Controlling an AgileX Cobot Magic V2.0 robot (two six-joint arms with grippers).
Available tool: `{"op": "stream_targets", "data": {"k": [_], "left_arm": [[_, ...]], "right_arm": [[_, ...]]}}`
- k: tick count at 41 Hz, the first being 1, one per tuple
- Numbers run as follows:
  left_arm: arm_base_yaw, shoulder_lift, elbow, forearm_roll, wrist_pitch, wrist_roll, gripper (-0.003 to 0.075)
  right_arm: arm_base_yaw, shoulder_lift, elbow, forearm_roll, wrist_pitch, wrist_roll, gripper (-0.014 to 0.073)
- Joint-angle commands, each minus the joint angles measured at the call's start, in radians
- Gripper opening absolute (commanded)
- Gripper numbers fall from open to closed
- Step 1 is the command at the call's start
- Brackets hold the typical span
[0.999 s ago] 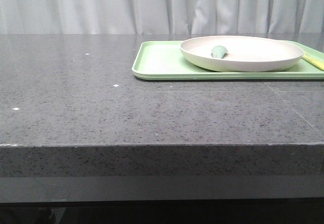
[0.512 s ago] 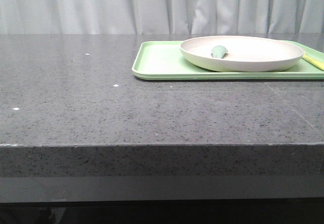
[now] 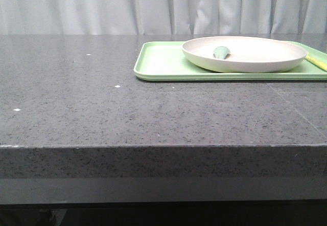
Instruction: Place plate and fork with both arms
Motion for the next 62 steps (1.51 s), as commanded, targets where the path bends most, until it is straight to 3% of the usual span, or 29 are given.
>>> {"op": "stream_targets", "data": {"k": [1, 11, 21, 62], "left_arm": [[0.065, -0.055, 0.041, -0.046, -0.105, 0.006, -0.0018], [0.266, -0.259, 0.245, -0.068, -0.109, 0.006, -0.0018], [0.371, -0.435, 0.386, -0.07, -0.111, 0.006, -0.0018], [0.377, -0.429, 0.383, -0.07, -0.111, 0.006, -0.0018]], "right_arm": [[0.002, 0.011, -0.026, -0.007, -0.088, -0.008, -0.0067], [0.002, 0.011, -0.026, -0.007, -0.088, -0.008, -0.0067], [0.002, 0.011, -0.026, -0.007, -0.088, -0.008, -0.0067], [0.002, 0.011, -0.026, -0.007, -0.088, -0.008, -0.0067]]}}
